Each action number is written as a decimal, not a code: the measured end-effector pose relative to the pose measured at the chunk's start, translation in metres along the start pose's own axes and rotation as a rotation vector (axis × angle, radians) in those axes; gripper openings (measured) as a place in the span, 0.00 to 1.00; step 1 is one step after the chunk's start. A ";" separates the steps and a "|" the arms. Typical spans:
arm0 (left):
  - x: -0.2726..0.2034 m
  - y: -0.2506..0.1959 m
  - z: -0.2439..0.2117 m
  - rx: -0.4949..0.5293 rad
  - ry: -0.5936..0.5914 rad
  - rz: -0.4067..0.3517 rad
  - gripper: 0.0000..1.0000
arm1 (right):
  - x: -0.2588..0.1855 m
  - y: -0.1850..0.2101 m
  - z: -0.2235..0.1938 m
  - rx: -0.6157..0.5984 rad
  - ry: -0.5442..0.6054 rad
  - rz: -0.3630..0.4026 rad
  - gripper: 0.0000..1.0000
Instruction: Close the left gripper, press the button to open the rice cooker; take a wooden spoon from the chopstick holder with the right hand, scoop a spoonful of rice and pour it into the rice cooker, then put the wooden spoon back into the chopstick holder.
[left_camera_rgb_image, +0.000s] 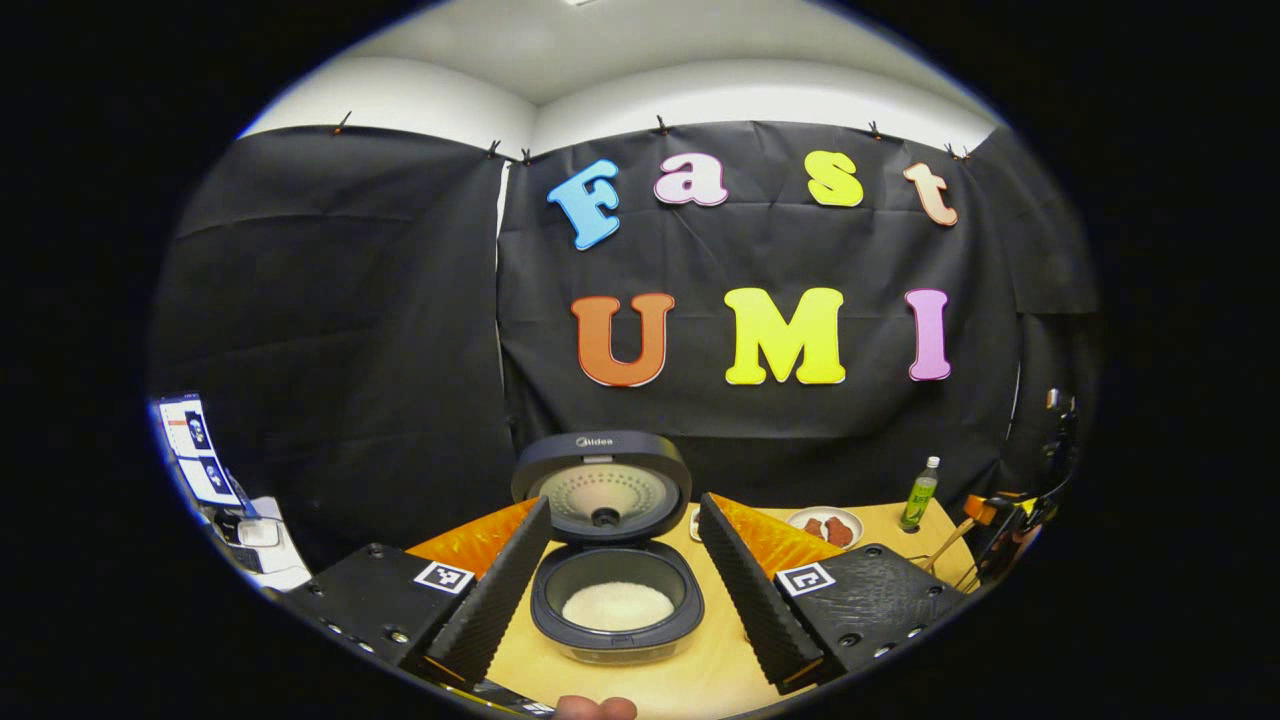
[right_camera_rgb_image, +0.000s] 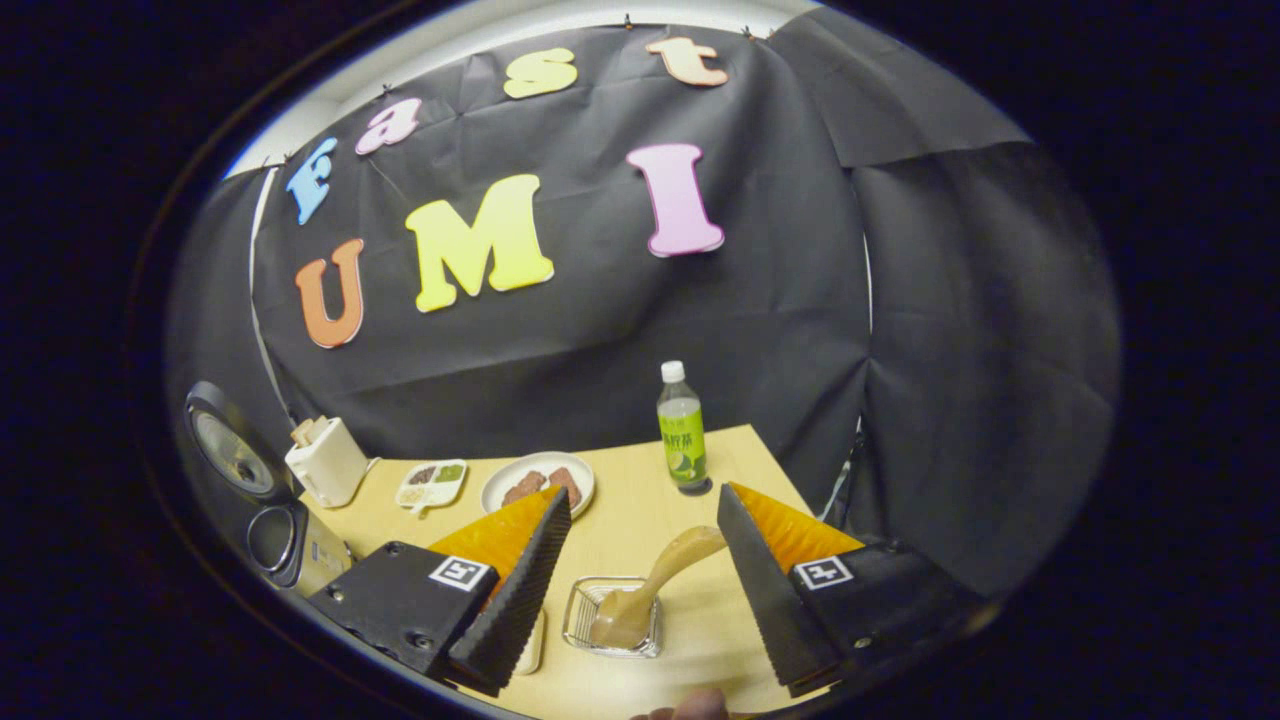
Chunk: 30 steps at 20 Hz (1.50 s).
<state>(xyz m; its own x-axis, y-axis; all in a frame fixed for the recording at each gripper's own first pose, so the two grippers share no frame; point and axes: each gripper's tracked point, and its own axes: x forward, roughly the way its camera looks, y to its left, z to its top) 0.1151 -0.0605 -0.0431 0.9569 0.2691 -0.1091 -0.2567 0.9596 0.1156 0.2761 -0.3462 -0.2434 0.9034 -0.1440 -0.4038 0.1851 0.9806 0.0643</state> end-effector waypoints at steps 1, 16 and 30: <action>0.006 0.001 0.010 -0.007 -0.013 0.002 0.94 | -0.010 0.001 0.007 -0.009 -0.015 0.005 0.99; 0.177 0.018 0.006 -0.136 0.290 -0.003 0.95 | -0.140 0.032 0.022 -0.035 -0.093 0.093 1.00; 0.215 0.028 -0.054 -0.124 0.548 -0.031 0.96 | -0.168 0.025 0.012 -0.064 -0.087 0.082 1.00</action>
<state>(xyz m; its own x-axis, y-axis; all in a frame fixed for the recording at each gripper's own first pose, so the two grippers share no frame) 0.3065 0.0285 -0.1163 0.7623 0.2127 -0.6113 -0.2755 0.9612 -0.0091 0.1341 -0.2988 -0.1631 0.9452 -0.0713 -0.3186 0.0865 0.9957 0.0339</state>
